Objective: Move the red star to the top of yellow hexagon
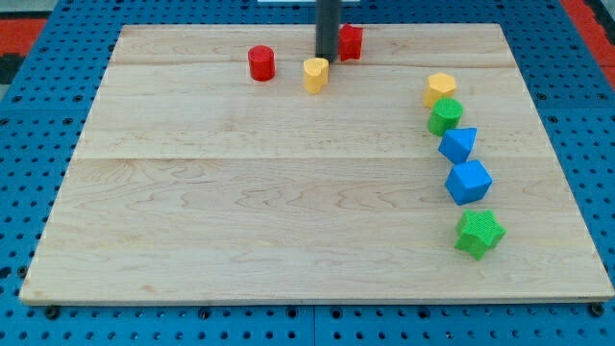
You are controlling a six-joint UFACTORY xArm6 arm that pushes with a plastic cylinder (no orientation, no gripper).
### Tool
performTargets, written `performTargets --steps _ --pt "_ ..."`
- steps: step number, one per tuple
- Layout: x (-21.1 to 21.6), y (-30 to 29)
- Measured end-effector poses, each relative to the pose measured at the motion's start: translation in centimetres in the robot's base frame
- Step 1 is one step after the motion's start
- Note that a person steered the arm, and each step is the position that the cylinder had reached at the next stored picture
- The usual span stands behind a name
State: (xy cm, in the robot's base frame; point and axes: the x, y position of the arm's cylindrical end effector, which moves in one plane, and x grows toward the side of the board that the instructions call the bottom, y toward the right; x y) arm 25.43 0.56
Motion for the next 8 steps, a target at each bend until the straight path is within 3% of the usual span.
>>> performTargets --steps 1,2,5,8 --pt "-2.5 -3.7" --pt "-3.5 -3.3" --pt "-1.9 12.9" --pt "-0.3 14.1"
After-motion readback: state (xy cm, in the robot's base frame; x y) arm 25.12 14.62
